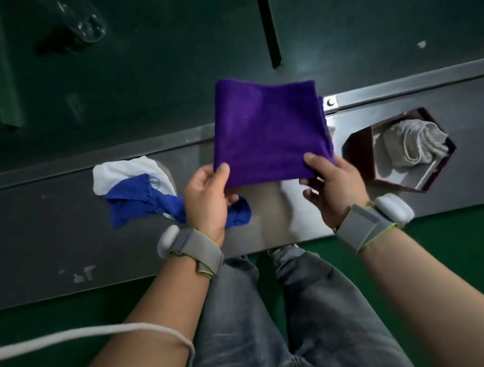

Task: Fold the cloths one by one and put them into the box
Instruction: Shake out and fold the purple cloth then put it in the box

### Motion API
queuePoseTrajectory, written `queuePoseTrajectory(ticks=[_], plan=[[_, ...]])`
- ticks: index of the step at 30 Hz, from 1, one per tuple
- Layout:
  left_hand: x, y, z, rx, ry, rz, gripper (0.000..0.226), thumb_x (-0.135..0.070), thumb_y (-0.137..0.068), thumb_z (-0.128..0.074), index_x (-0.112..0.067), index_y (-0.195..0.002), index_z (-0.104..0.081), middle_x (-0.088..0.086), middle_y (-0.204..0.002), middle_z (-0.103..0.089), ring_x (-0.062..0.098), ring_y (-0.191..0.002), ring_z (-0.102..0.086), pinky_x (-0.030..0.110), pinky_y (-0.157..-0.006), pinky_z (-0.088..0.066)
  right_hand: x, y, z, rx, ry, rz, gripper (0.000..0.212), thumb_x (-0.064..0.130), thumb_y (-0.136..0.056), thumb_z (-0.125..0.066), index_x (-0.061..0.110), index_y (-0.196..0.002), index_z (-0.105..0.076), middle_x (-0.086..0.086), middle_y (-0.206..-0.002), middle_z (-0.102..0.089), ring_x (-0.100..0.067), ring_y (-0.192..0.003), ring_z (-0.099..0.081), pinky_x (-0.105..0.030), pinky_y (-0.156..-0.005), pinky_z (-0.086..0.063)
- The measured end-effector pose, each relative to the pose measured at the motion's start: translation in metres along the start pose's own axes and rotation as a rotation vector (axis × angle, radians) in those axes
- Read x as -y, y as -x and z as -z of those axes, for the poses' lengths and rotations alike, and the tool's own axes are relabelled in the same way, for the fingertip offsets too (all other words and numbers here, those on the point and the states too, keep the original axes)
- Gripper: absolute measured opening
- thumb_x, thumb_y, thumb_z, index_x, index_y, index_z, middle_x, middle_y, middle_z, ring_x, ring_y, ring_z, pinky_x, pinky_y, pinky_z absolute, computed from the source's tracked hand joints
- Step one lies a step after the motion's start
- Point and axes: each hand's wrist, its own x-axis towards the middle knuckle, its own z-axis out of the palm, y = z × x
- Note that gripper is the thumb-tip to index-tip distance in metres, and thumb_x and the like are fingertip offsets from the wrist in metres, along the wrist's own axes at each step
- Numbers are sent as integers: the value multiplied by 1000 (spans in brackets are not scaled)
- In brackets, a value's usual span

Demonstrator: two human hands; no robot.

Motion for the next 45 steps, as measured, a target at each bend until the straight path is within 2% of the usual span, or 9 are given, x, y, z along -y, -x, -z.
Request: queuePoseTrajectory(ticks=[7,13,20,24,28,31,36,40,45], plan=[[119,-10,29,-16,-325,518,6,-13,-90,-59,-8,-91,-57,12,-92,-68,16,-51,-67,19,-35,-39,-111,-36,47,-229,93,-565,17,14,-90,-60,11,-75,-52,-3,-49,-61,-9,-28,-53,-12,-27,-32],[107,-9,27,-95,-376,297,21,-9,-84,-60,-18,-94,-44,15,-76,-68,15,-40,-64,14,-30,-36,-109,-36,55,-161,57,-662,32,25,-94,-44,4,-71,-53,-2,-35,-55,-7,-23,-44,-10,-27,-24],[66,-47,-7,-34,-178,130,12,-18,-91,-57,-18,-102,-52,8,-99,-68,16,-84,-70,21,-59,-53,-71,-64,40,-194,38,-309,44,57,-80,-60,21,-106,-61,-6,-69,-75,-13,-42,-62,-16,-35,-38],[72,-60,-5,-136,-594,-87,36,-27,-82,-67,-17,-115,-56,5,-114,-68,12,-91,-65,14,-69,-47,-69,-77,48,-320,710,91,55,52,-76,-65,24,-123,-57,-3,-102,-71,-23,-91,-67,-31,-80,-51],[83,-73,-9,-21,-1076,-4,62,-43,-72,-70,-23,-126,-47,-5,-105,-64,23,-97,-62,32,-87,-45,-78,-88,40,-265,1004,39,77,53,-71,-70,15,-132,-41,-12,-126,-54,-32,-111,-55,-40,-95,-46],[81,-83,-14,12,-1156,31,52,-40,-68,-70,-24,-114,-50,-2,-103,-67,24,-90,-62,38,-89,-47,-81,-95,29,-145,971,-36,68,44,-71,-71,15,-125,-42,-8,-113,-62,-30,-96,-61,-35,-85,-50],[67,-82,-24,121,-1283,-65,32,-35,-70,-67,-18,-54,-46,-3,-55,-52,29,-64,-57,29,-57,-35,-81,-92,36,-85,1044,-198,63,66,-45,-68,16,-82,-68,-6,-79,-71,-30,-75,-68,-40,-73,-58],[59,-61,-29,123,-1344,-454,31,-44,-69,-62,-22,-59,-43,-4,-65,-46,23,-64,-45,30,-63,-29,-86,-78,58,-111,794,-78,23,62,-45,-66,54,-65,-64,29,-49,-60,2,-60,-63,-17,-55,-47],[56,-3,-78,320,-1312,-739,28,-34,-71,-69,-22,-76,-44,-1,-69,-54,20,-55,-45,23,-50,-25,-75,-54,68,-97,533,114,14,45,-69,-60,33,-76,-61,32,-61,-61,20,-64,-56,2,-55,-36]])
